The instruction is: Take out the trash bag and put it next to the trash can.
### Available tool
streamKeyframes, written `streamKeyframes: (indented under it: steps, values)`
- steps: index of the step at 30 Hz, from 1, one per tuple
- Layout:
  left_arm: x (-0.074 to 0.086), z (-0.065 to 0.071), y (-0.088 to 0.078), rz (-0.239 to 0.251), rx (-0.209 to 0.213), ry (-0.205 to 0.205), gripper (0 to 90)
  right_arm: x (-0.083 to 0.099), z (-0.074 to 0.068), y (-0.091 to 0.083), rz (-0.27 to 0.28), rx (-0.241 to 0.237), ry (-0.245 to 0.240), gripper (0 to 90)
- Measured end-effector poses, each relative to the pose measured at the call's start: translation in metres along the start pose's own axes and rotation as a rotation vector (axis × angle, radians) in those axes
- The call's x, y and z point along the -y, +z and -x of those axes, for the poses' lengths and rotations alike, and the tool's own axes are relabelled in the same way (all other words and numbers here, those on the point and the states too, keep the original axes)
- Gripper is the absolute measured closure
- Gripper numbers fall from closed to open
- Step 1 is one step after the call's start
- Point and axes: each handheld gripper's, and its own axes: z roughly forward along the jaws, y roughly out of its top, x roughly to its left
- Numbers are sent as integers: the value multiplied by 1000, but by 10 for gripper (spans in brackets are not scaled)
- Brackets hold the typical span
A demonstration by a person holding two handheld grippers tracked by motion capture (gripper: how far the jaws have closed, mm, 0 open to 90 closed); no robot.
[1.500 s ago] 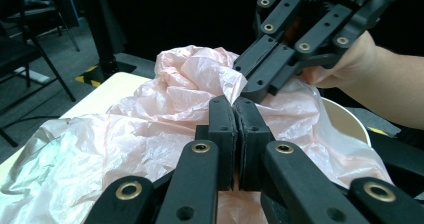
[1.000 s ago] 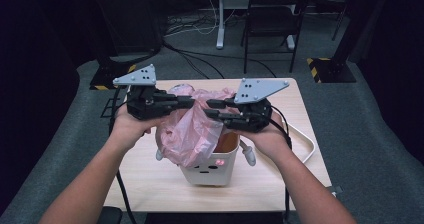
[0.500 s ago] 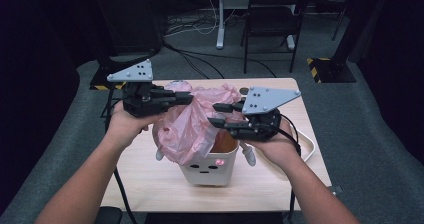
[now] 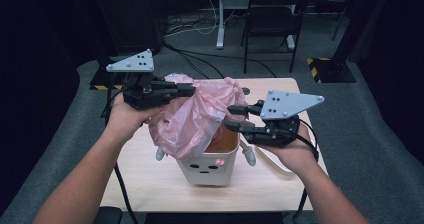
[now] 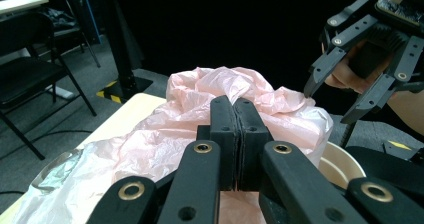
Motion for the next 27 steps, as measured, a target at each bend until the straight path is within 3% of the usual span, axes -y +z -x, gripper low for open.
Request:
streamKeyframes:
  steps: [10,14,20,27]
  values:
    - [-17,-1,-8,2,-30,32,886,3,-2,-8,7,11,4,616]
    - [-20,-1,-11,25,-24,22,886,8,-2,-11,10,16,12,617]
    - [-26,1,-15,32,-32,33,887,14,-1,-10,6,22,27,616]
    - [-34,-3,-25,35,-71,44,887,18,-1,-4,-4,15,37,614]
